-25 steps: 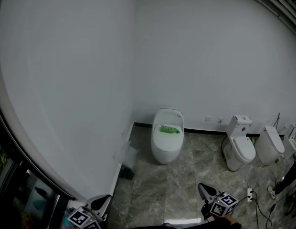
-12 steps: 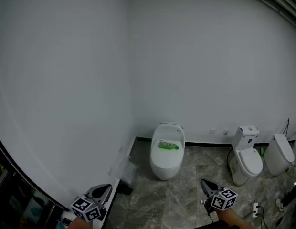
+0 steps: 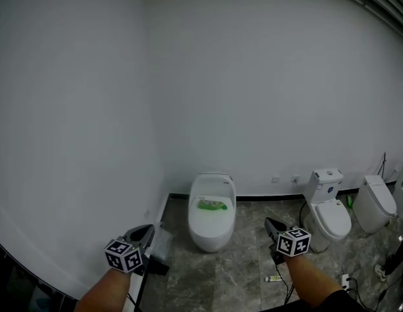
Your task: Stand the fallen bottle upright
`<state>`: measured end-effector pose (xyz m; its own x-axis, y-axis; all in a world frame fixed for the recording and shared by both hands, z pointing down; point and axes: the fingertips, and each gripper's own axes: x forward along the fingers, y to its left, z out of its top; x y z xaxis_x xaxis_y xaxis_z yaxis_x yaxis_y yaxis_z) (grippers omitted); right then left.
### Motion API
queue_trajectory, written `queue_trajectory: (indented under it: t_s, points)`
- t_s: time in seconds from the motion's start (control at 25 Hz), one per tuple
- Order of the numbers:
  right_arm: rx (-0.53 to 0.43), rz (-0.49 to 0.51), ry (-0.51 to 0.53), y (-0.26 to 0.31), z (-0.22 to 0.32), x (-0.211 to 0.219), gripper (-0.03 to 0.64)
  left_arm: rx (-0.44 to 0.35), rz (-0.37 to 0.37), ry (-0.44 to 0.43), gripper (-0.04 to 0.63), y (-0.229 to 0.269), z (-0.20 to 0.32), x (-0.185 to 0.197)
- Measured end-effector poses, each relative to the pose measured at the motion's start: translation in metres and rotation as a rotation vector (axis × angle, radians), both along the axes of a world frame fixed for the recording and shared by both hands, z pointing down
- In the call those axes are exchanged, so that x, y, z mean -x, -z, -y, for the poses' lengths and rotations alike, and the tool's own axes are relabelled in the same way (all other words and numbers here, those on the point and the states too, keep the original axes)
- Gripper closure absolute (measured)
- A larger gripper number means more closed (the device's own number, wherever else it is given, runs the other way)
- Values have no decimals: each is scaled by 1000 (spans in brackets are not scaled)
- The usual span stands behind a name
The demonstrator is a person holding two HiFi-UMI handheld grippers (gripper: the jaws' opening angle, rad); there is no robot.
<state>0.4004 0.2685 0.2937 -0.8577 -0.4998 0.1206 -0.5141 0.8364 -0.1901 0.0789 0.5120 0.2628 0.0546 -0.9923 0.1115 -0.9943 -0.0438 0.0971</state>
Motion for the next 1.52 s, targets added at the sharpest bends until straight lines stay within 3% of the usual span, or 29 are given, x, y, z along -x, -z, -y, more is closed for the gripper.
queue_trajectory:
  t_s: [0.28, 0.64, 0.88, 1.2, 1.52]
  points:
    - [3, -27, -13, 9, 25, 47, 617, -1, -9, -79, 574, 6, 65, 38]
    - [1, -29, -121, 22, 102, 209, 617, 21, 0, -231, 574, 2, 179, 198]
    - [2, -18, -155, 17, 146, 291, 617, 26, 4, -286, 574, -5, 237, 269]
    - [11, -12, -117, 5, 238, 334, 617, 33, 15, -275, 574, -14, 315, 299]
    - [7, -40, -20, -37, 431, 360, 617, 70, -7, -165, 574, -55, 484, 308]
